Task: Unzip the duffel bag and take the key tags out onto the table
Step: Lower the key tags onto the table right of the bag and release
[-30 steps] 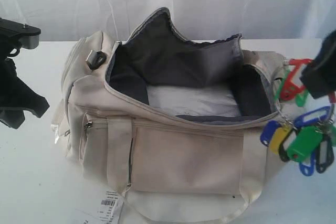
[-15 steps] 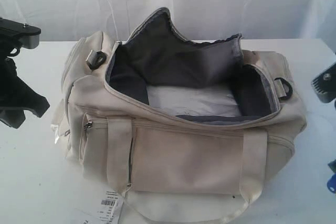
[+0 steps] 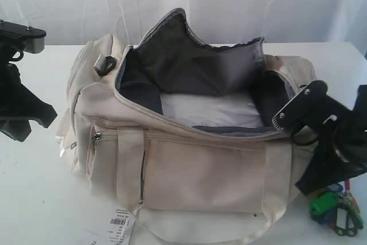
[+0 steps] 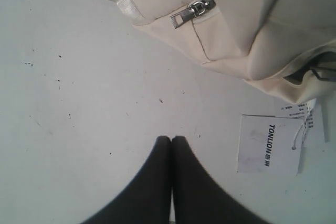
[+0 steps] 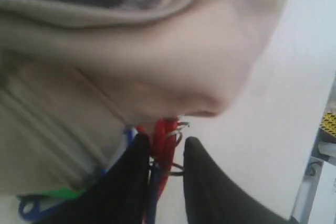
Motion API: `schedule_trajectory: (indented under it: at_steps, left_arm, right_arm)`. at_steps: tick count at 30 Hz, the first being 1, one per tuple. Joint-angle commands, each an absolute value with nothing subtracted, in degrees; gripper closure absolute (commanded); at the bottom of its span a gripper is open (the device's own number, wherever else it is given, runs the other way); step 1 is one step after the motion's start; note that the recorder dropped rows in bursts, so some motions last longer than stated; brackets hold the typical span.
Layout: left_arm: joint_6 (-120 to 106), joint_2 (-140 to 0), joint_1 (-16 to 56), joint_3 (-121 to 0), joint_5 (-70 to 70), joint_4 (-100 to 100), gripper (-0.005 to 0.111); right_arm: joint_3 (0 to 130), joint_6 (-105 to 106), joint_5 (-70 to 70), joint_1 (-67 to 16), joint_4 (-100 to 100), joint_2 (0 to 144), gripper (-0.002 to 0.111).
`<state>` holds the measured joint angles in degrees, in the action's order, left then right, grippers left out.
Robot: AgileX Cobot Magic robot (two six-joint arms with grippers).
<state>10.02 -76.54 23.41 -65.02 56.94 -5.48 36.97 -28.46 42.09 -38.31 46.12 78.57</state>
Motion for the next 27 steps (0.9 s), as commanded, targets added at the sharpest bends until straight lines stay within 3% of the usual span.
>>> schedule_trajectory:
  at_steps: [1,18,27]
  left_arm:
    - [10.1,-75.9,23.3,-64.6,57.7,-4.7,0.107]
    - [10.1,-75.9,23.3,-64.6,57.7,-4.6,0.107]
    - [10.1,-75.9,23.3,-64.6,57.8,-4.5,0.107]
  right_arm:
    - [36.7,-30.7,37.5,-38.2,46.2,85.2,0.108]
    - [42.7,-28.2,35.8,-38.2,31.1,90.8,0.106]
    - [45.9,-19.4,39.3,-38.2,21.6,90.8,0.071]
